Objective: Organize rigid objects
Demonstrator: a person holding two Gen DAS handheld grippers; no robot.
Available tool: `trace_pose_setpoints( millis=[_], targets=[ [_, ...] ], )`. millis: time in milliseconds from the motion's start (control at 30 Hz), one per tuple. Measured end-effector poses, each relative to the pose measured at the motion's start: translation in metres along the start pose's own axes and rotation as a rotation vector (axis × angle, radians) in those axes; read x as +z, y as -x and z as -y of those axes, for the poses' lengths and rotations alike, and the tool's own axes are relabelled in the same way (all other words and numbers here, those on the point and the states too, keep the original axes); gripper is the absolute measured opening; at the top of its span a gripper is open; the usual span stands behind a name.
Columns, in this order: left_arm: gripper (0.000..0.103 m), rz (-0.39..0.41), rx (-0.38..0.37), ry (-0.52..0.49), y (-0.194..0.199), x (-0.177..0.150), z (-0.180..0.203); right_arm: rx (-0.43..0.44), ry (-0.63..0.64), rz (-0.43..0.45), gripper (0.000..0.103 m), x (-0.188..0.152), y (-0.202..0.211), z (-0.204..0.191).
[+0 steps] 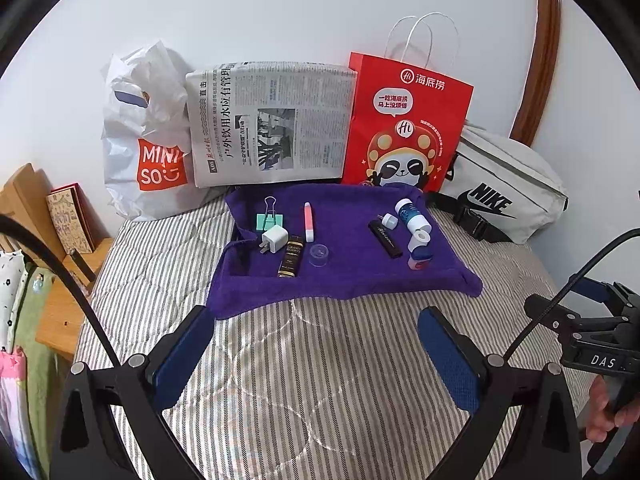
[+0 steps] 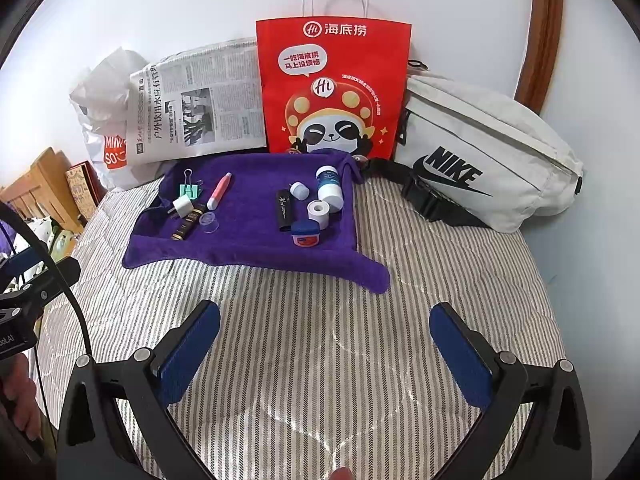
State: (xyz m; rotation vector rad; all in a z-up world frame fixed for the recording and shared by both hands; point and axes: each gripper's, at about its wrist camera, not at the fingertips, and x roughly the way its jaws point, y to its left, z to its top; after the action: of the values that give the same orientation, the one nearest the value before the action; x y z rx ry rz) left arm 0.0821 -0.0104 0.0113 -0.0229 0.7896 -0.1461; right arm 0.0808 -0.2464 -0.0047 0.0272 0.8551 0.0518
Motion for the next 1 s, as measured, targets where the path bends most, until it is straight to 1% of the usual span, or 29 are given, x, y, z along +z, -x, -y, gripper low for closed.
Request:
trace_pose_setpoints(
  millis=[1000],
  targets=[
    [0.103, -0.011, -0.011, -0.008, -0.0017, -0.0044, -0.0062, -0.005, 0.004, -0.001, 0.103, -0.0034, 0.0001, 0.0027]
  ],
)
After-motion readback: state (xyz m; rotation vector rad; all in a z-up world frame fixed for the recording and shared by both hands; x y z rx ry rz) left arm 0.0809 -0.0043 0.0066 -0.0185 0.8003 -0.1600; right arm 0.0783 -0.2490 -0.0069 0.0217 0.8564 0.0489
